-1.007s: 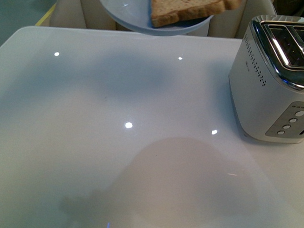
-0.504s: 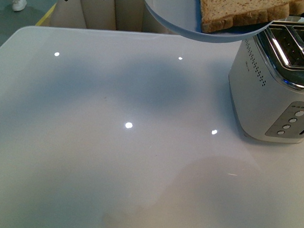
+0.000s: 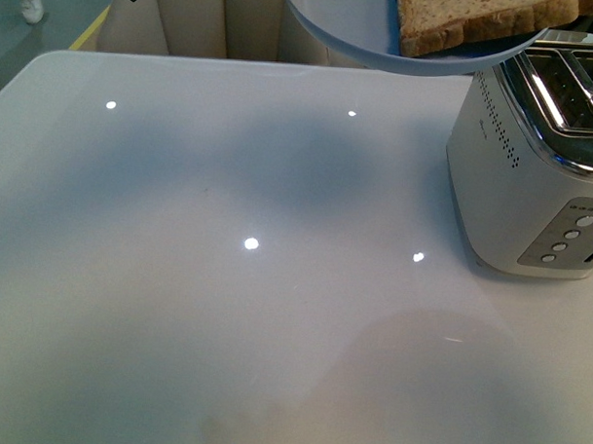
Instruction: Left arm holds plate, right arm toasts bread
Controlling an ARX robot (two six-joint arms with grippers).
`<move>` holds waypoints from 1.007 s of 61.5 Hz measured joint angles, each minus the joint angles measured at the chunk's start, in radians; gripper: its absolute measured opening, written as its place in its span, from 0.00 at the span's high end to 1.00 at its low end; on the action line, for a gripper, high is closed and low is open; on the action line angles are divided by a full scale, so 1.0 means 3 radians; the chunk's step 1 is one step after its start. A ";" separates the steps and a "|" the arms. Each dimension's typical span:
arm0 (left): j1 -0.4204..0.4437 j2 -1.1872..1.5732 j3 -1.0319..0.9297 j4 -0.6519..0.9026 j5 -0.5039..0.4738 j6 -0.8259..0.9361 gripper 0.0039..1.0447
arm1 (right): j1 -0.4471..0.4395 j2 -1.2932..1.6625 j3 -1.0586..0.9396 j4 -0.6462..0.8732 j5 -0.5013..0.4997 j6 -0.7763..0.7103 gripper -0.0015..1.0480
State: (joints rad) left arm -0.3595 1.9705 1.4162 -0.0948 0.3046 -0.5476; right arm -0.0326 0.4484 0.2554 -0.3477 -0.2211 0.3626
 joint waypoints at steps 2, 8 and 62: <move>0.0000 0.0000 0.0000 0.0005 0.0009 0.0000 0.97 | -0.0048 0.0099 0.0028 0.0079 -0.0070 0.0031 0.08; 0.0000 0.0000 0.0000 0.0010 0.0010 0.0000 0.97 | -0.0156 0.0473 0.0139 0.0394 -0.0317 0.0107 0.08; -0.0045 -0.0001 0.0042 -0.0034 0.0036 -0.0003 0.97 | 0.0304 0.3655 0.1640 0.2736 -0.0562 0.0685 0.08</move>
State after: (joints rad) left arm -0.3729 1.9701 1.4288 -0.1051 0.3153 -0.5484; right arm 0.0586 1.5448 0.7475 0.4732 -0.3897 0.5682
